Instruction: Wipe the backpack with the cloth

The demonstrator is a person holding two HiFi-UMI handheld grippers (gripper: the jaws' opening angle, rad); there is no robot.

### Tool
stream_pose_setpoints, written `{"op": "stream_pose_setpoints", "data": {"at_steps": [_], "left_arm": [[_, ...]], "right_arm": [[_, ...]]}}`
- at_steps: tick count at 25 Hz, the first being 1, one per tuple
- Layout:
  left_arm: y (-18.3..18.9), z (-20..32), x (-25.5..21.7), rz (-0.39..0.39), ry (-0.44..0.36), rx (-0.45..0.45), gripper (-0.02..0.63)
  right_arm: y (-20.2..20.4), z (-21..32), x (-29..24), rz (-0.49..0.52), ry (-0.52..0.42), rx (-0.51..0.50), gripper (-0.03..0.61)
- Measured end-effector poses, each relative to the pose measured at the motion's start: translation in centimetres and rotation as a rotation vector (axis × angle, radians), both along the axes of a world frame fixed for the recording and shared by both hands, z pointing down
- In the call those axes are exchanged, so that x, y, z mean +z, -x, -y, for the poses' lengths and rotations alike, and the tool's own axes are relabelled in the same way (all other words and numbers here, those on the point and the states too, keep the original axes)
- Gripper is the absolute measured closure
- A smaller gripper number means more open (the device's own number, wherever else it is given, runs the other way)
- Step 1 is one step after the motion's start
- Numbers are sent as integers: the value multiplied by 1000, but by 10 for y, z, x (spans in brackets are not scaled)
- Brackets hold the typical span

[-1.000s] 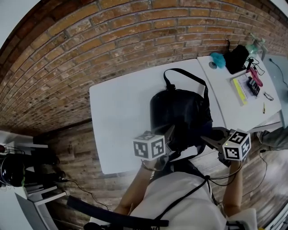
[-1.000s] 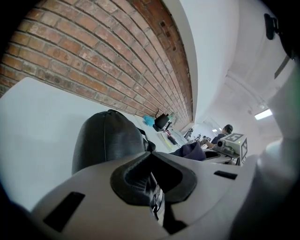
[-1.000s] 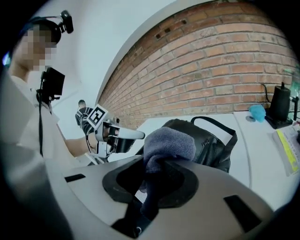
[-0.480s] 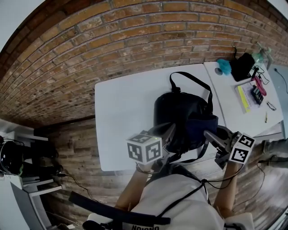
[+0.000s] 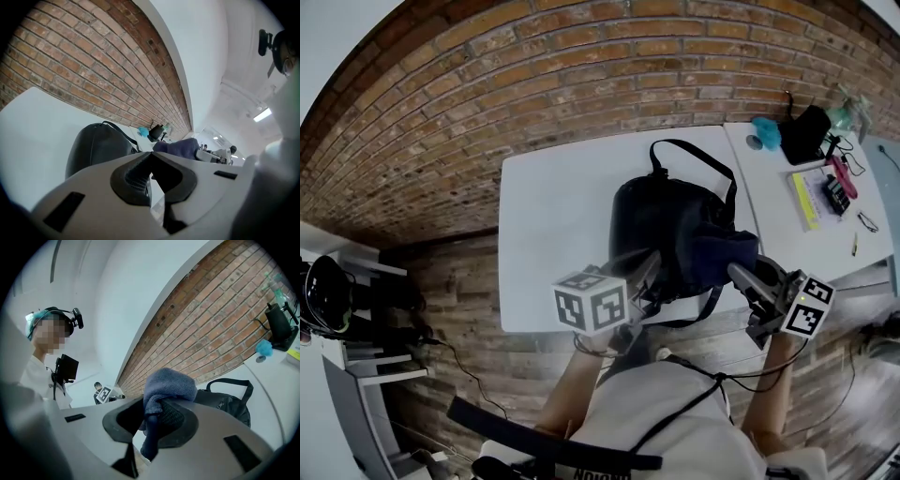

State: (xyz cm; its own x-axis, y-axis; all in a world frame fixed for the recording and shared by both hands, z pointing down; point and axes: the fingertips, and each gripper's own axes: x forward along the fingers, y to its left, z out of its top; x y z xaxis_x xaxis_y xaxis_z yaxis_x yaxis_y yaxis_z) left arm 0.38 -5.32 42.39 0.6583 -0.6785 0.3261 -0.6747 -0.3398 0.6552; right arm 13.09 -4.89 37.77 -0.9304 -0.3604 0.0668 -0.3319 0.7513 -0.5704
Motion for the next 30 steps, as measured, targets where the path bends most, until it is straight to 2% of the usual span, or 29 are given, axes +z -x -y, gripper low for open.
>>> {"op": "stream_pose_setpoints", "data": {"at_steps": [3,16,25,30], "left_arm": [[-9,-14,-5,20,-17,-12,611],[-44,-77,-21,9,-80,-82,611],[-54,-116,-34,-58,-98,-107,611],[-54,-123,-43,-63,-112,-109,609]], "right_arm": [[-10,-13,-4,10,-12,-20,505],[-27,-72,-20,51,-36,-139,505],[-27,-104,-29,68,-46,-210,505],[-27,-112,-38,96,-54,-220,505]]}}
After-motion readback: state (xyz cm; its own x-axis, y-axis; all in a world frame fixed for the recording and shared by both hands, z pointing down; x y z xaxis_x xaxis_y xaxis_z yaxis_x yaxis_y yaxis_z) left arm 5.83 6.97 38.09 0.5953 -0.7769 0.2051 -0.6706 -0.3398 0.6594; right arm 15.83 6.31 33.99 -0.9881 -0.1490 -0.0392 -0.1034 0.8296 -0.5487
